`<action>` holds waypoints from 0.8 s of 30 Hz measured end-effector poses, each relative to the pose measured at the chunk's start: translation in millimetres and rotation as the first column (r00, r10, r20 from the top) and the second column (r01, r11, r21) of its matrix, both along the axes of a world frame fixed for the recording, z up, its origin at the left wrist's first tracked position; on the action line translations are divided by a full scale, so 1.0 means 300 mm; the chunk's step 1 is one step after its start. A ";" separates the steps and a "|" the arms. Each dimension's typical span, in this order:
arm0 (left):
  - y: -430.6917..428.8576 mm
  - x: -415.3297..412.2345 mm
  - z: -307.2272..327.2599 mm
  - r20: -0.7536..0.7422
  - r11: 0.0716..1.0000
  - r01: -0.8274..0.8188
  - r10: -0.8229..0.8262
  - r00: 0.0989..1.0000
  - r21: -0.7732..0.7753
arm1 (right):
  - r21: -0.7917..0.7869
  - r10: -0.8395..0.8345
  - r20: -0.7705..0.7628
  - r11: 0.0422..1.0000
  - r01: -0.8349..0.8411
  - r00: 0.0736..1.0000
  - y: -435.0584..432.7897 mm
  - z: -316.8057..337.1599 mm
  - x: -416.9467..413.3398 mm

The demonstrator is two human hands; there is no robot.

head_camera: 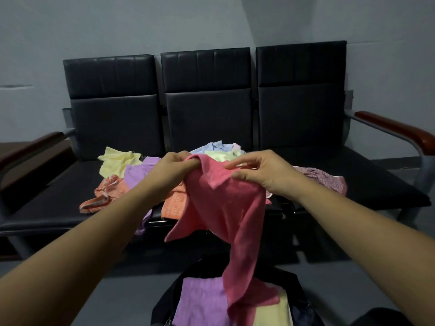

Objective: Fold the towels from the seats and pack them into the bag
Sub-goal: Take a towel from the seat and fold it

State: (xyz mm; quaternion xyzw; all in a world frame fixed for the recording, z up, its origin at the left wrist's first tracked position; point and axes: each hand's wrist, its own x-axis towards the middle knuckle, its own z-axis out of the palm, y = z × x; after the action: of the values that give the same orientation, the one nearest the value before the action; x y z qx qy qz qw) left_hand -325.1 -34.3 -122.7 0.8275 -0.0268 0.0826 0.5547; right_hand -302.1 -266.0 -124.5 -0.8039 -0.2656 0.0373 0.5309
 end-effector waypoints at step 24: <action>0.157 0.045 -0.179 -0.298 0.822 0.256 -0.112 0.948 0.508 | 0.516 -0.118 -0.429 0.782 0.350 0.895 -0.018 -0.026 0.050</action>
State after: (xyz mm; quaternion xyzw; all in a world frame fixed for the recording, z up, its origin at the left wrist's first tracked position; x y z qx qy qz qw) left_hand -311.7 13.0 -176.5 0.9470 -0.0579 -0.0897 0.3031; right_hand -287.3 -271.5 -132.3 -0.6077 -0.0539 0.0392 0.7914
